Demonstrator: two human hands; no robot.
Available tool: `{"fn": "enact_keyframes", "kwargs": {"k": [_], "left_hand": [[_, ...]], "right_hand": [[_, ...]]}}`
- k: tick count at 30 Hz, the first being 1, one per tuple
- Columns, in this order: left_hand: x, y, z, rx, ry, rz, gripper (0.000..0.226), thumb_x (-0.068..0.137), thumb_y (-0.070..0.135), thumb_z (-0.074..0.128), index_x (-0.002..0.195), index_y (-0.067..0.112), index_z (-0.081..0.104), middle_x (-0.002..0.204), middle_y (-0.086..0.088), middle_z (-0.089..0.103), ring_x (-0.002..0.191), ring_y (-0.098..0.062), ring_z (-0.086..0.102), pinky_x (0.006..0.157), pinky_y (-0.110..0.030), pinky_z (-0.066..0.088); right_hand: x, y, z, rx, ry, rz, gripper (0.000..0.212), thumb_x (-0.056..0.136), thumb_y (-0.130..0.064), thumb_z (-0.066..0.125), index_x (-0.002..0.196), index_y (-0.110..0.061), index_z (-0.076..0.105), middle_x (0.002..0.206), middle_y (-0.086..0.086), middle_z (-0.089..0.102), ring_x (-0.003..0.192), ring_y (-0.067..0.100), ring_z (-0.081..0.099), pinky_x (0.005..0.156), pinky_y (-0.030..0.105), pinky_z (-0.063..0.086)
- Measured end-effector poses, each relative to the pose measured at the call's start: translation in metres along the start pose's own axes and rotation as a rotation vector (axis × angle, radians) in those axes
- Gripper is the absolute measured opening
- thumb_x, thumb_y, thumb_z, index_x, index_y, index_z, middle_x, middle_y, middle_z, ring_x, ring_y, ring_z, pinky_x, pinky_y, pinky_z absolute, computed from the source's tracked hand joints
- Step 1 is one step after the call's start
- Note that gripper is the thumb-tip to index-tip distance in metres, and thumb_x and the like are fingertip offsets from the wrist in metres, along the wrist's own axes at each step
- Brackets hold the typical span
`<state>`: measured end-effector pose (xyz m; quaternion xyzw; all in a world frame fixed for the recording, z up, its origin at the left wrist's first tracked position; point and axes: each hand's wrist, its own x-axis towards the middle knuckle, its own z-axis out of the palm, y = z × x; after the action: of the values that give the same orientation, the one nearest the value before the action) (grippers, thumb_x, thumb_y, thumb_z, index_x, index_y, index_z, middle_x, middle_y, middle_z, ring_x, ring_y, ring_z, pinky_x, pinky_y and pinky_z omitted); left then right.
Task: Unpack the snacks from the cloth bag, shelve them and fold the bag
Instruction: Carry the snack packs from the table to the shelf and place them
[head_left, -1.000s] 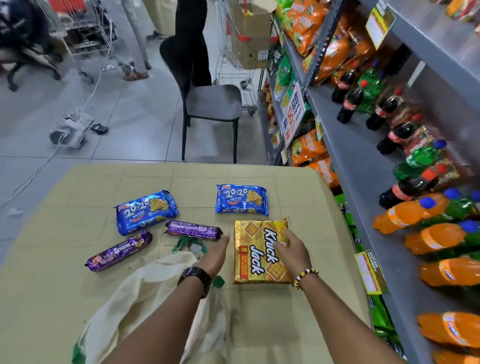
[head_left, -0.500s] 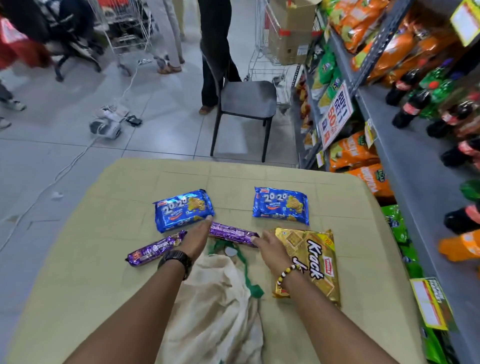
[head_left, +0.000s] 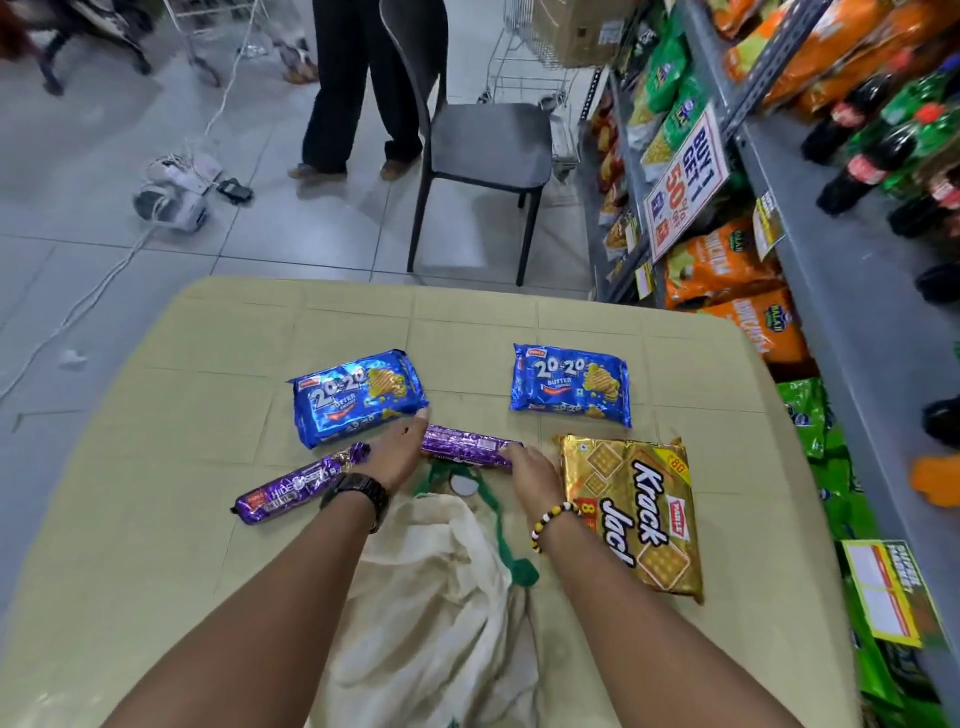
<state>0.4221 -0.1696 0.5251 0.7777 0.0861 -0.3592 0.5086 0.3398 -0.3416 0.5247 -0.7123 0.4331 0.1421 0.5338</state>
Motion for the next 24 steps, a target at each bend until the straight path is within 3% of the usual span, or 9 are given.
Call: {"fn": "enact_keyframes", "kwargs": {"k": [4, 7, 9, 12, 14, 16, 18, 21, 24], "left_hand": [[-0.017, -0.005, -0.012, -0.067, -0.009, -0.077, 0.072, 0.083, 0.082, 0.032, 0.119, 0.030, 0.066, 0.133, 0.003, 0.060, 0.124, -0.019, 0.052, 0.114, -0.048, 0.033], [-0.035, -0.011, -0.025, -0.137, 0.001, -0.107, 0.063, 0.076, 0.090, 0.033, 0.090, 0.040, 0.069, 0.120, 0.003, 0.064, 0.118, -0.020, 0.056, 0.111, -0.048, 0.038], [-0.052, -0.014, -0.035, -0.162, 0.021, -0.104, 0.065, 0.076, 0.091, 0.033, 0.086, 0.036, 0.066, 0.107, 0.006, 0.063, 0.113, -0.020, 0.058, 0.106, -0.043, 0.042], [-0.074, -0.029, -0.054, -0.261, 0.056, -0.109, 0.053, 0.092, 0.073, 0.034, 0.108, 0.032, 0.062, 0.115, 0.004, 0.059, 0.115, -0.017, 0.054, 0.102, -0.033, 0.039], [-0.085, -0.040, -0.070, -0.326, 0.093, -0.111, 0.063, 0.096, 0.065, 0.033, 0.136, 0.021, 0.054, 0.134, -0.004, 0.056, 0.125, -0.019, 0.052, 0.106, -0.032, 0.036], [-0.092, -0.050, -0.086, -0.374, 0.135, -0.114, 0.065, 0.099, 0.061, 0.032, 0.144, 0.017, 0.050, 0.142, -0.006, 0.054, 0.131, -0.019, 0.050, 0.107, -0.032, 0.033], [-0.097, -0.057, -0.098, -0.399, 0.182, -0.101, 0.056, 0.101, 0.057, 0.030, 0.135, 0.021, 0.056, 0.135, -0.001, 0.059, 0.124, -0.015, 0.051, 0.106, -0.031, 0.031], [-0.104, -0.064, -0.115, -0.435, 0.235, -0.096, 0.044, 0.102, 0.056, 0.029, 0.118, 0.028, 0.059, 0.112, 0.007, 0.064, 0.107, -0.008, 0.056, 0.094, -0.026, 0.038], [-0.107, -0.073, -0.128, -0.472, 0.269, -0.101, 0.040, 0.102, 0.056, 0.030, 0.100, 0.030, 0.060, 0.096, 0.014, 0.062, 0.088, 0.001, 0.054, 0.075, -0.017, 0.037]], "right_hand": [[-0.009, -0.004, -0.010, 0.054, 0.007, -0.088, 0.024, 0.091, -0.020, 0.049, 0.068, -0.016, 0.053, 0.073, 0.000, 0.052, 0.072, 0.019, 0.046, 0.064, 0.034, 0.033], [-0.018, -0.007, -0.016, 0.050, -0.033, -0.136, 0.025, 0.088, -0.024, 0.047, 0.075, -0.006, 0.058, 0.077, 0.004, 0.058, 0.076, 0.021, 0.051, 0.068, 0.035, 0.037], [-0.026, -0.014, -0.014, 0.045, -0.056, -0.169, 0.027, 0.088, -0.024, 0.047, 0.083, -0.004, 0.063, 0.081, 0.003, 0.063, 0.078, 0.022, 0.055, 0.072, 0.036, 0.041], [-0.040, -0.030, -0.001, 0.019, -0.147, -0.208, 0.024, 0.095, -0.014, 0.046, 0.089, -0.002, 0.066, 0.077, -0.002, 0.060, 0.073, 0.013, 0.051, 0.070, 0.032, 0.038], [-0.043, -0.038, 0.013, 0.001, -0.222, -0.247, 0.025, 0.095, -0.015, 0.046, 0.095, -0.001, 0.067, 0.085, 0.001, 0.064, 0.080, 0.015, 0.055, 0.074, 0.032, 0.041], [-0.049, -0.049, 0.029, -0.076, -0.293, -0.276, 0.025, 0.096, -0.016, 0.046, 0.097, -0.005, 0.068, 0.094, 0.002, 0.064, 0.091, 0.017, 0.056, 0.084, 0.034, 0.045], [-0.050, -0.057, 0.044, -0.204, -0.352, -0.325, 0.026, 0.097, -0.011, 0.046, 0.111, -0.004, 0.066, 0.103, 0.003, 0.060, 0.098, 0.017, 0.054, 0.093, 0.035, 0.045], [-0.049, -0.064, 0.070, -0.336, -0.370, -0.379, 0.029, 0.087, 0.004, 0.049, 0.112, 0.001, 0.063, 0.111, 0.015, 0.064, 0.105, 0.029, 0.060, 0.088, 0.035, 0.043], [-0.046, -0.070, 0.091, -0.388, -0.403, -0.387, 0.030, 0.097, -0.006, 0.043, 0.117, 0.005, 0.062, 0.121, 0.023, 0.061, 0.109, 0.029, 0.057, 0.091, 0.033, 0.041]]}}
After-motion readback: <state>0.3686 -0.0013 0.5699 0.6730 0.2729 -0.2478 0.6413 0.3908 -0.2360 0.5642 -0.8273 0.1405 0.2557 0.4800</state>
